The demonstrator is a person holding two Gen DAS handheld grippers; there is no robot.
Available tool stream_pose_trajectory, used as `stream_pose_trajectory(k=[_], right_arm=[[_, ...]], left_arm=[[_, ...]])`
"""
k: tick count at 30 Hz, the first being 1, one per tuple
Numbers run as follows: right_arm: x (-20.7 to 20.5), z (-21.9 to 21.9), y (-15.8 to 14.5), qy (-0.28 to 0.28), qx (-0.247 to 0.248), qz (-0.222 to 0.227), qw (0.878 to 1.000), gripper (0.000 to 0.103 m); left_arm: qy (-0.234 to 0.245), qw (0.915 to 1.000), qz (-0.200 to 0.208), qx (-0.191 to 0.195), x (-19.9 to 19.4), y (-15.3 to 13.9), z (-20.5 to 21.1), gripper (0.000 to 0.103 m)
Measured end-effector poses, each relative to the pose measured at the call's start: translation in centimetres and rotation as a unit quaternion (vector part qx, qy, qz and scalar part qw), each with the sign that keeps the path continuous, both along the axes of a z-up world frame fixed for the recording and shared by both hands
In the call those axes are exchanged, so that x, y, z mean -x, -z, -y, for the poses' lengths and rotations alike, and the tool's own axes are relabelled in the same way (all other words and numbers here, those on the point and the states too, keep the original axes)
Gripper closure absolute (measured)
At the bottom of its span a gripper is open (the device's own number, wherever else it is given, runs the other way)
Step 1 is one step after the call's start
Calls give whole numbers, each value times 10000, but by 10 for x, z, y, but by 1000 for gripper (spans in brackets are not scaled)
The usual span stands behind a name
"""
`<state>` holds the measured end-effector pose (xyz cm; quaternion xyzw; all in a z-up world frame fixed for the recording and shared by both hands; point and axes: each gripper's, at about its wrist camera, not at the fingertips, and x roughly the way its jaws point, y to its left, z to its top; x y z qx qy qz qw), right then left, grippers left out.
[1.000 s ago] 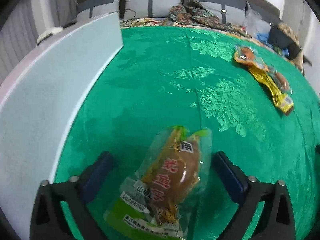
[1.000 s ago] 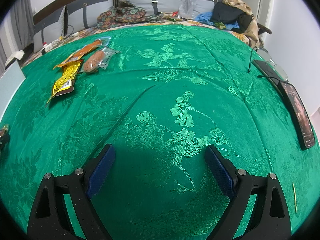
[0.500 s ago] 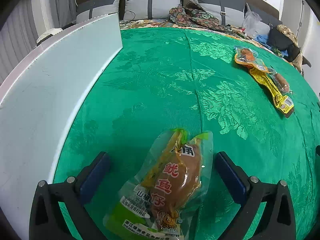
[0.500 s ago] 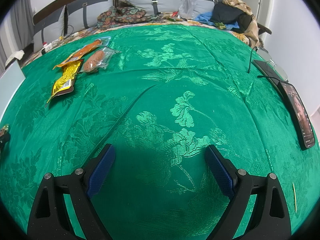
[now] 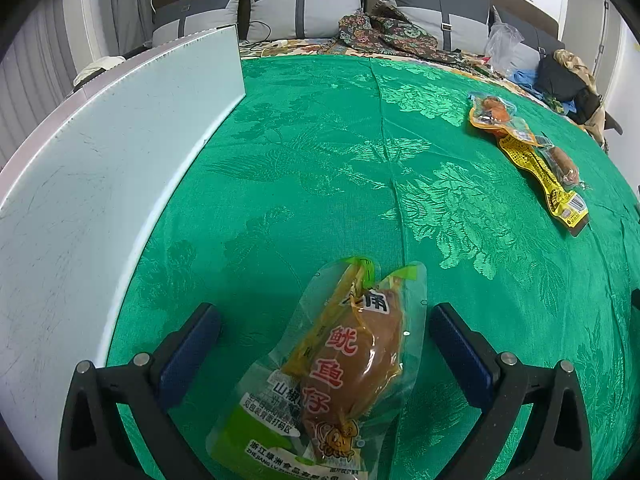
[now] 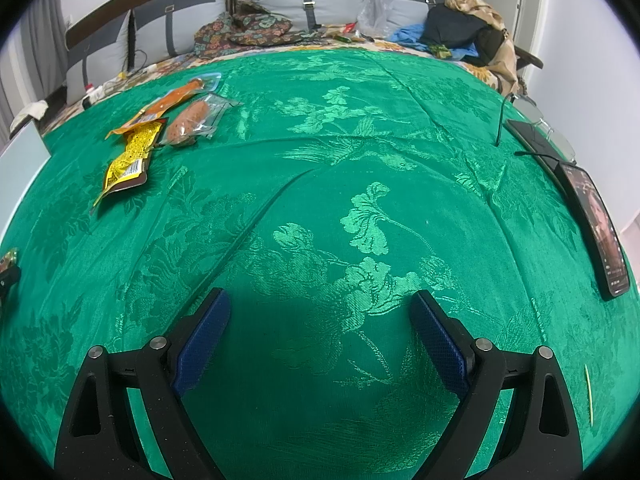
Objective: Organize snacks
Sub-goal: 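Hold squid pack in left tool while right tool grasps clear braised egg pack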
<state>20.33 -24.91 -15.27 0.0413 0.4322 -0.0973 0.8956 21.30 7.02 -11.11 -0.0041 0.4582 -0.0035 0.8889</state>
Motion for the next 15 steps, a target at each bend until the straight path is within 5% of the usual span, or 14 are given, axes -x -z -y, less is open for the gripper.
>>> stream_pose_trajectory(k=[2, 8, 15], right_arm=[[-19, 0, -7, -89, -204, -250, 9994, 10], [-109, -17, -44, -303, -1060, 57, 9939, 11], [-199, -57, -18, -522, -789, -852, 9919, 13]], left_arm=[[-1, 10000, 1, -1, 0, 0, 0, 0], [-1, 10000, 1, 1, 0, 0, 0, 0], [-2, 10000, 2, 0, 0, 0, 0, 0]])
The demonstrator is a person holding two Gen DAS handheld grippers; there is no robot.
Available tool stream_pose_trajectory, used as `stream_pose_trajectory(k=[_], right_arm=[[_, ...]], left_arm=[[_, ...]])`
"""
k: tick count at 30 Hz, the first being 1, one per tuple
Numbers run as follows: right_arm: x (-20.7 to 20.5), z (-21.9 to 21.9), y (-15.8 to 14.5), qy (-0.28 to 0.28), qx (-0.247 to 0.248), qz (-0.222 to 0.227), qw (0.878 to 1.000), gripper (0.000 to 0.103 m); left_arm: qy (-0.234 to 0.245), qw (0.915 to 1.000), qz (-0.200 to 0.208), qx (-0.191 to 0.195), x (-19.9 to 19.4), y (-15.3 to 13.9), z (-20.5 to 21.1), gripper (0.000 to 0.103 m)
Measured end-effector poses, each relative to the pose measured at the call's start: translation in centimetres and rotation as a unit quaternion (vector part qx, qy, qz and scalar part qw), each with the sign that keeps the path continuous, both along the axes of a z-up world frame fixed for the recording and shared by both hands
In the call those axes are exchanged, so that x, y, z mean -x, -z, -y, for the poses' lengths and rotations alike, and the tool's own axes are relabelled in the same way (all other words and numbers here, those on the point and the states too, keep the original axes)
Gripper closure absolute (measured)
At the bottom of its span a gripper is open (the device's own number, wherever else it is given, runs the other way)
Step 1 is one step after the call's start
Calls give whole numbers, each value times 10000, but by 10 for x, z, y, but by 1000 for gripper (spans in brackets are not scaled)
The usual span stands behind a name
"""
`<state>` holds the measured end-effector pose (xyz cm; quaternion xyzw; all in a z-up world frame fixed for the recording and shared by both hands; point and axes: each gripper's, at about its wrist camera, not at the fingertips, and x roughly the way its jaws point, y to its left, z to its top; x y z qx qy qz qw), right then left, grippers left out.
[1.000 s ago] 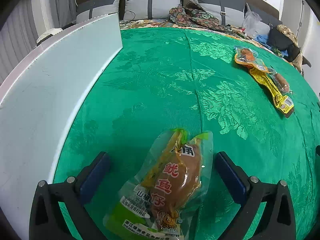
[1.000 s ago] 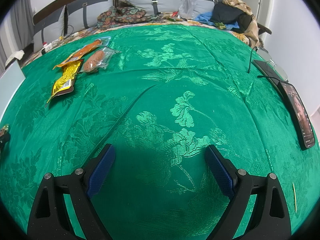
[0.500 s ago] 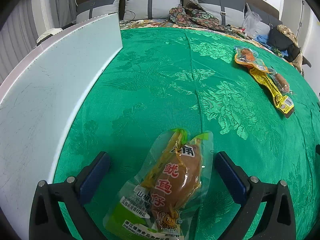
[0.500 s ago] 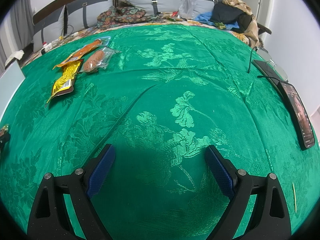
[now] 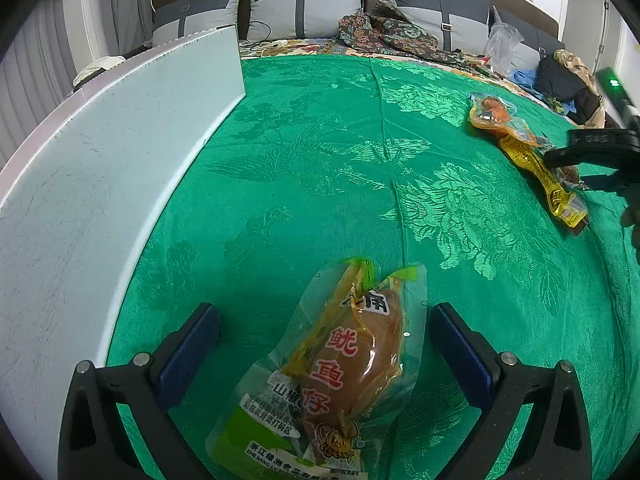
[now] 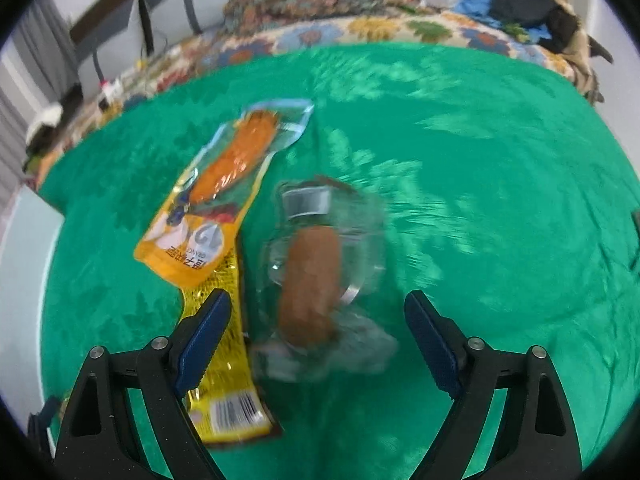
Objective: Organize snacks
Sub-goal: 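Hold squid pack in left tool while right tool grasps clear braised egg pack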
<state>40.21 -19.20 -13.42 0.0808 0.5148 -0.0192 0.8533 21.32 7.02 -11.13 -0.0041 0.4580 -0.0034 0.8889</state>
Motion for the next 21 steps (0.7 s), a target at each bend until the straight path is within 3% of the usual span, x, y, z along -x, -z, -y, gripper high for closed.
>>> stream_pose_trajectory(k=[2, 4, 6, 13, 21], right_arm=[[-5, -8, 2, -156, 159, -57, 9997, 15], [-6, -6, 0, -190, 50, -131, 9997, 24], [-4, -1, -1, -163, 119, -147, 9997, 53], [19, 24, -1, -339, -132, -294, 9989, 55], [100, 50, -1, -710, -115, -239, 9971, 54]], left_arm=[[-1, 10000, 1, 0, 0, 0, 0, 0], [-1, 10000, 0, -2, 0, 0, 0, 0], [-1, 10000, -1, -2, 0, 0, 0, 0], [-2, 10000, 0, -2, 0, 0, 0, 0], [-2, 10000, 2, -2, 0, 0, 0, 0]])
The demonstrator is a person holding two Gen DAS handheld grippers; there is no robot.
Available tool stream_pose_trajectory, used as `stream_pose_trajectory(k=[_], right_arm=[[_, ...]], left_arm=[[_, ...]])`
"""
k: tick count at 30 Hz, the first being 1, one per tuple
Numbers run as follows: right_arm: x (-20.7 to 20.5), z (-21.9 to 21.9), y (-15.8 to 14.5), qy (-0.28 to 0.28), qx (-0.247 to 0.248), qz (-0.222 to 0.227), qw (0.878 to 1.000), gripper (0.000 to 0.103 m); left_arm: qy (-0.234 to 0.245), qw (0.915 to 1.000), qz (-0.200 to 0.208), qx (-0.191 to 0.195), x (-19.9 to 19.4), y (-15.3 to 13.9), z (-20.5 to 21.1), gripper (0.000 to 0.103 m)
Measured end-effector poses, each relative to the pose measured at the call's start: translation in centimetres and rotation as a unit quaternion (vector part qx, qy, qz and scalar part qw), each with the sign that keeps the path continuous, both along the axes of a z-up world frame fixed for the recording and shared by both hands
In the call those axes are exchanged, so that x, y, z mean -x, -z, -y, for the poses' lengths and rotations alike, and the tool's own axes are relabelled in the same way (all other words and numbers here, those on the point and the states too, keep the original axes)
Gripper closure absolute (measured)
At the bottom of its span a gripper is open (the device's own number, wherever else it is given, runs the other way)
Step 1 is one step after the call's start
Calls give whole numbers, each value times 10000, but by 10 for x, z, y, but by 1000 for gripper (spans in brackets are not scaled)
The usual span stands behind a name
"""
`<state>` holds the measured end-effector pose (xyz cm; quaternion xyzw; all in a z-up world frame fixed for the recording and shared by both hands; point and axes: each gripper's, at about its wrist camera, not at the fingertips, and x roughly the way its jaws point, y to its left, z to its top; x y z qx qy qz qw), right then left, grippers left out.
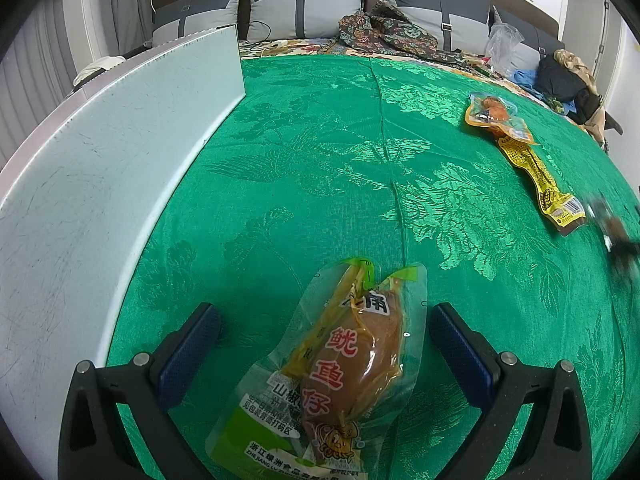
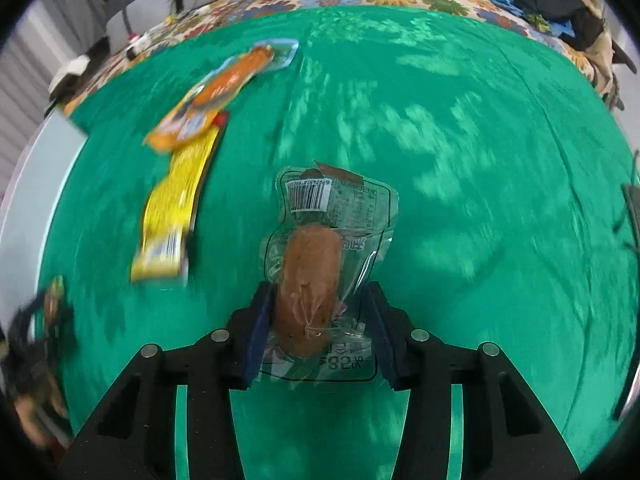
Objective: Organize snacks
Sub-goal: 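Hold squid pack in left tool while right tool grasps clear braised egg pack, then carry squid pack and egg pack over the white box and open both tools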
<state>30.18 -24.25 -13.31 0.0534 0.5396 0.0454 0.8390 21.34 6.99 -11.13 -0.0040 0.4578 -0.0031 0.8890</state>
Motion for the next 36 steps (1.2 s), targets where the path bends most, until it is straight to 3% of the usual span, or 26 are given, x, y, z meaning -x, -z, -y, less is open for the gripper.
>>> stream_pose_trajectory(k=[7, 9, 10, 12, 15, 36], right_arm=[[92, -4, 2, -234, 227, 669, 9972, 51], [109, -8, 6, -178, 279, 952, 9949, 45], [110, -9, 7, -150, 291, 1026, 9942, 41], [109, -14, 13, -170, 258, 1149, 9929, 25], [103, -30, 19, -251, 728, 1247, 9892, 19], [101, -30, 20, -166, 739, 1341, 9881, 15]], left_arm=[[0, 10000, 0, -1, 0, 0, 0, 0], [-1, 10000, 1, -1, 0, 0, 0, 0], [-1, 10000, 0, -1, 0, 0, 0, 0], [-1, 10000, 1, -1, 0, 0, 0, 0], [-1, 10000, 1, -1, 0, 0, 0, 0], [-3, 10000, 3, -2, 0, 0, 0, 0]])
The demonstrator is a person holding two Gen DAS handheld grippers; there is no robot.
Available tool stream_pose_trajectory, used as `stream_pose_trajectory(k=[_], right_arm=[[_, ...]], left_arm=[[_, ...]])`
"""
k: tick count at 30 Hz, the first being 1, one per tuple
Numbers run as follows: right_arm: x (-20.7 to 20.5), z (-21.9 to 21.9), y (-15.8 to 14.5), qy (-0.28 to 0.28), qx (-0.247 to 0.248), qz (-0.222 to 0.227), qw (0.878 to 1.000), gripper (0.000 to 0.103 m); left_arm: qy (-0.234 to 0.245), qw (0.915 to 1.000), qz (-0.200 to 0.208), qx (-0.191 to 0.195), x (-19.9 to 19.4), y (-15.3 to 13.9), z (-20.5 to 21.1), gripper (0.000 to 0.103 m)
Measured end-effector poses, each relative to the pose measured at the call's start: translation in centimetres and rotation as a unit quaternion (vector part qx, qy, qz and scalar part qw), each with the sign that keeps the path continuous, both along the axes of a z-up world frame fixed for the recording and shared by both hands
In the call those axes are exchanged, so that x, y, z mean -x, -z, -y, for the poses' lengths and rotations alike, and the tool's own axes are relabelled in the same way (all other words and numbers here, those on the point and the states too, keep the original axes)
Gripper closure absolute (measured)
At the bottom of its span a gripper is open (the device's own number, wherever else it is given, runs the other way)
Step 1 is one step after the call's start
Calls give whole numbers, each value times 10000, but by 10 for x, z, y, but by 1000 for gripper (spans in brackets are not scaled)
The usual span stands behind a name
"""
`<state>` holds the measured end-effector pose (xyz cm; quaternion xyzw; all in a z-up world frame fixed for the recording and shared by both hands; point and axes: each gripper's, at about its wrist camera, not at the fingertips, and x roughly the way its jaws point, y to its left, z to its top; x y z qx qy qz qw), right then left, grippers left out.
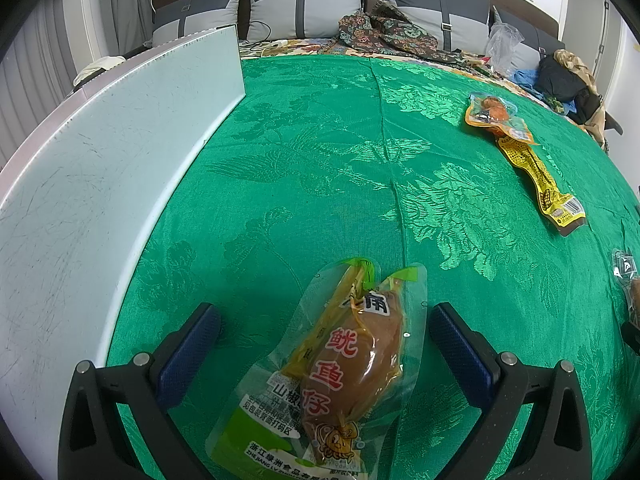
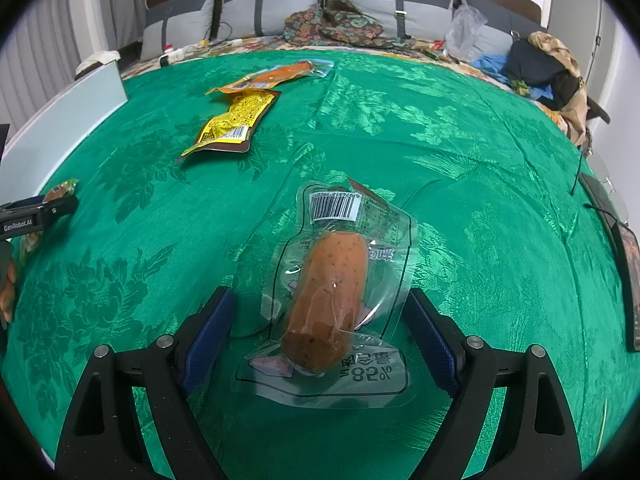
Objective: Organize snacks
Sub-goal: 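Carry squid pack and egg pack over the white box and open both tools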
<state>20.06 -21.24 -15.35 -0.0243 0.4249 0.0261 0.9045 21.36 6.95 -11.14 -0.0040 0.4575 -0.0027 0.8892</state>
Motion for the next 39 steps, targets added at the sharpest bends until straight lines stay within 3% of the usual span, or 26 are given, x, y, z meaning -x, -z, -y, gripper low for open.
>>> stream_pose_trajectory(k=[20, 22, 25, 28, 31, 33, 34, 35, 36, 37, 39], right_arm=[[1, 3, 0, -55, -122, 1, 9999, 13], [1, 15, -3, -232, -532, -80, 9983, 13], [-3, 46, -11, -119, -1577, -512, 9861, 15], [-9, 63, -17, 372, -1883, -978, 9765, 15], [-20, 48, -20, 374, -1686, -1255, 9769, 15], [-31, 24, -16, 303, -1240, -1470, 9809, 13], [-34, 14, -13, 309, -950, -1528, 9832, 14], [-39, -2, -12, 298, -471, -1519, 9868, 14], [-41, -10, -10, 258, -282, -1547, 9872, 18], [-40, -17, -11, 227, -88, -1502, 9884, 23], [-35, -23, -15, 184, -5, -1404, 9899, 50]], left_arm=[[16, 10000, -3, 15, -2, -1, 1, 0], [187, 9998, -113, -1, -3, -1, -1, 0], [640, 9966, -517, -21, -5, -3, -3, 0], [882, 9923, -866, -42, -4, -5, -3, 0], [1062, 9892, -994, -193, 1, -6, 8, 0], [1065, 9884, -1056, -256, 3, -7, 14, 3], [1070, 9878, -1115, -186, 4, -8, 14, 7], [1077, 9879, -1105, -125, 4, -10, 14, 21], [1123, 9882, -1029, -132, 7, -14, 14, 44], [1193, 9875, -1019, -124, 7, -17, 17, 45], [1308, 9858, -1031, -207, 15, -18, 17, 48]])
